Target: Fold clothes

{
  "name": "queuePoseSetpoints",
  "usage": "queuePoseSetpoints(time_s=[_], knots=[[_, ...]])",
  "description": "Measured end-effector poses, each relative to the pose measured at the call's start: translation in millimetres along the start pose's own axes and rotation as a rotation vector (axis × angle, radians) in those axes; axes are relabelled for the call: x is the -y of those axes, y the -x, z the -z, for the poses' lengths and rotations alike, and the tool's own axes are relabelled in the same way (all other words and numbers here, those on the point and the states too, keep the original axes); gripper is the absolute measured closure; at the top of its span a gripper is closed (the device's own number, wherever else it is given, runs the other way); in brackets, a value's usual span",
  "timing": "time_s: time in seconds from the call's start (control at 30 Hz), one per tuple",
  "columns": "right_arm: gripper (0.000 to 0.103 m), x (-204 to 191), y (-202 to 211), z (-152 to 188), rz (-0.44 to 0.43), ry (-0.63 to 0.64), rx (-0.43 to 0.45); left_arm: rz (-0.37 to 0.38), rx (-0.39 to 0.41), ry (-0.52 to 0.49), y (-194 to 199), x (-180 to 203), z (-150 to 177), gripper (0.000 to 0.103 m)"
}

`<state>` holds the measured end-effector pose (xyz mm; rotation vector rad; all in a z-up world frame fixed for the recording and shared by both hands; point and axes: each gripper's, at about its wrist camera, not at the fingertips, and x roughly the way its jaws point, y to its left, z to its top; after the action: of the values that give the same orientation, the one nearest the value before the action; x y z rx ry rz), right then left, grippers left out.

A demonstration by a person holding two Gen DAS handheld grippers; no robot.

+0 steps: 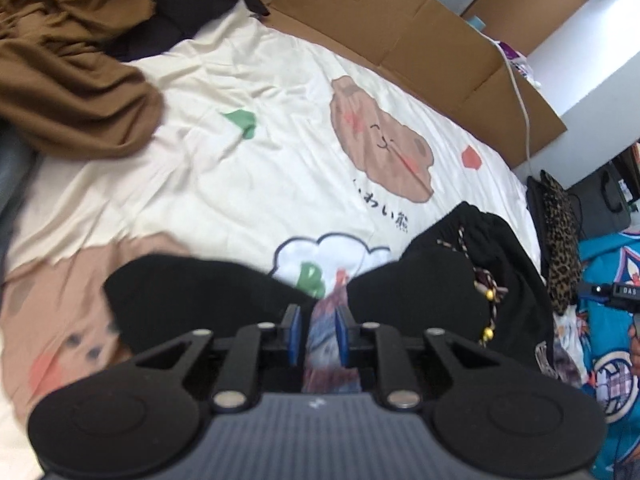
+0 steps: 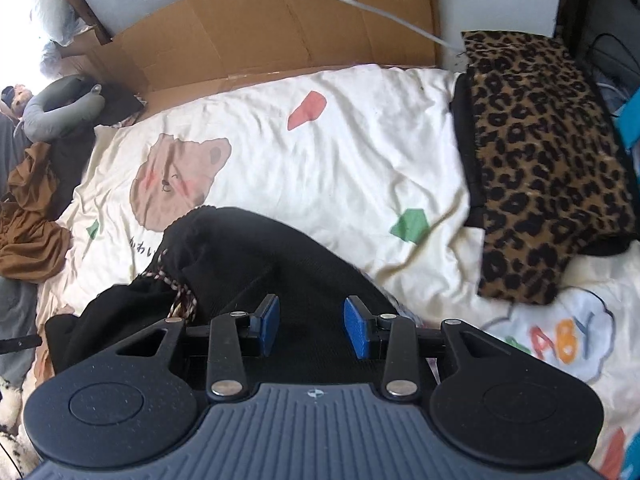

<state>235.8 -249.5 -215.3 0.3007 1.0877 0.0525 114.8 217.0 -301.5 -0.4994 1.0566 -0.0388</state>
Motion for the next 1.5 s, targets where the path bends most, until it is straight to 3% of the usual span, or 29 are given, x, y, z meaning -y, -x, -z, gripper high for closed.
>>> queuePoseSetpoints(time_s=[0.13, 0.27, 0.37, 0.4, 0.67, 0.87, 1.3, 1.5], knots=[[0.06, -1.4, -30.3, -12.9, 0.002, -0.003, 0.01, -0.004, -0.019, -0.017, -29.6, 8.9, -8.0, 0.084], [0.06, -5.3, -56.7, -31.8, 0.019, 0.009, 0.024, -0.006, -0.014, 0.028, -46.5, 6.6, -12.0, 0.084], [0.06, -10.0, -74.5, -46.8, 0.032, 0.027, 0.031, 0.019, -0.009, 0.06, -54.7, 5.2, -13.4, 0.078], [0.06, -11.4, -80.0, -52.3, 0.033, 0.027, 0.03, 0.021, -0.01, 0.054, -57.4, 6.7, -12.6, 0.075], [0.06, -28.1, -122.7, -81.6, 0.089, 0.072, 0.003, -0.039, -0.025, -0.017, -70.7, 25.9, -0.5, 0.074], [0.06, -45.3, -135.8, -59.2, 0.059, 0.113, -0.05, -0.017, -0.028, -0.158, -61.9, 59.5, 17.6, 0.074], [0.06, -57.9, -120.1, -17.4, 0.003, 0.157, -0.073, 0.007, -0.047, -0.116, -47.4, 65.2, 61.7, 0.074], [0.052, -71.0, -122.9, -9.1, 0.028, 0.284, -0.056, -0.025, -0.038, -0.09, -46.3, 61.1, 72.1, 0.073]])
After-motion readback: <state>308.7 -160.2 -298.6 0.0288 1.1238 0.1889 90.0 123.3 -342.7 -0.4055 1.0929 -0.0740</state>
